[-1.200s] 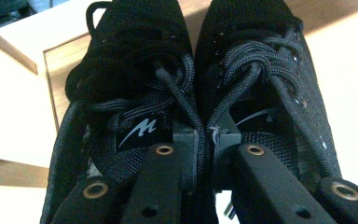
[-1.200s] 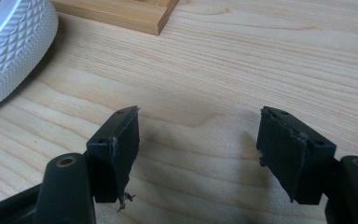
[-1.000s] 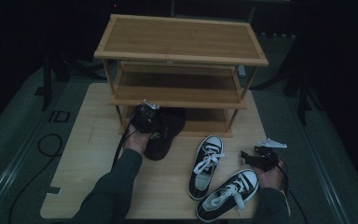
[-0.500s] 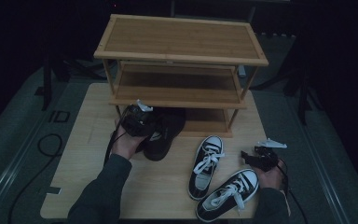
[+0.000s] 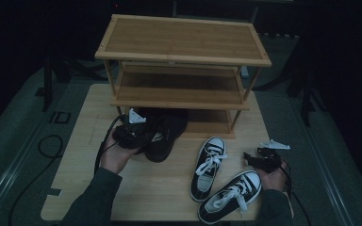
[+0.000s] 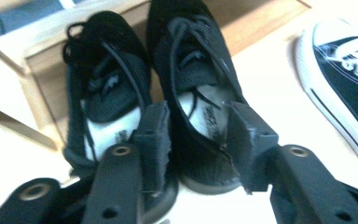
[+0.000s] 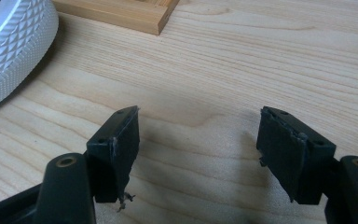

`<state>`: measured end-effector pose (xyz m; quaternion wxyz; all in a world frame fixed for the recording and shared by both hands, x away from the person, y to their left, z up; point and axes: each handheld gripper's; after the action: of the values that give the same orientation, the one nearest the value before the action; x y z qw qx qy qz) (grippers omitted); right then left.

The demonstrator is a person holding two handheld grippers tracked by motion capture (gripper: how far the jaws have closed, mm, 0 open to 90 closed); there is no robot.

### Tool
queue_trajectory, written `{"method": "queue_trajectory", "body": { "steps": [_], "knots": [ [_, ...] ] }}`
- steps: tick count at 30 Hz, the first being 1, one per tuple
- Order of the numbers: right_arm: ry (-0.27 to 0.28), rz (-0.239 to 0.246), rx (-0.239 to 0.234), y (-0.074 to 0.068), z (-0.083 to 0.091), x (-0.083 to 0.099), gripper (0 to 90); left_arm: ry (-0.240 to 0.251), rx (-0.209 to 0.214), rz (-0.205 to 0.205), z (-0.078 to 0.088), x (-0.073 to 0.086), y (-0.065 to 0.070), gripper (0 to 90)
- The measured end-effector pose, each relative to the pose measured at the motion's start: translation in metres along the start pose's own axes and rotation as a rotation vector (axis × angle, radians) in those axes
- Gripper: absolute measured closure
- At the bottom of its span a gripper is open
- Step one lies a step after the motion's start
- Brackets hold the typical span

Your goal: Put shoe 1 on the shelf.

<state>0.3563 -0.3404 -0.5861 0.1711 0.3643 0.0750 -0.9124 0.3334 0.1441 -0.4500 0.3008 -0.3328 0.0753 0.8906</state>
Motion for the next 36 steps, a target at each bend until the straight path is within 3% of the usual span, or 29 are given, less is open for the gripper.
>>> {"method": "queue_trajectory", "body": {
  "steps": [5, 15, 36],
  "knots": [
    [0.000, 0.002, 0.000, 0.000, 0.000, 0.000, 29.3, 0.022, 0.048, -0.015, 0.000, 0.011, 0.000, 69.6],
    [-0.001, 0.003, 0.001, 0.000, 0.000, 0.000, 29.3, 0.025, 0.051, -0.039, 0.000, 0.030, 0.002, 90.0],
    [-0.001, 0.002, 0.001, 0.000, 0.000, 0.000, 29.3, -0.128, 0.031, -0.074, -0.052, 0.064, 0.004, 90.0]
  ]
}}
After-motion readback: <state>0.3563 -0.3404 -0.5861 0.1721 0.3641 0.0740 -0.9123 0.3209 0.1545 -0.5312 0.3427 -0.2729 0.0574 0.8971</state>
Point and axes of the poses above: each handheld gripper's, and its own axes: z roughly backward along the jaws, x roughly out of its underside, y roughly to its right, and after that the axes turned 6 degrees about -y, right-handed
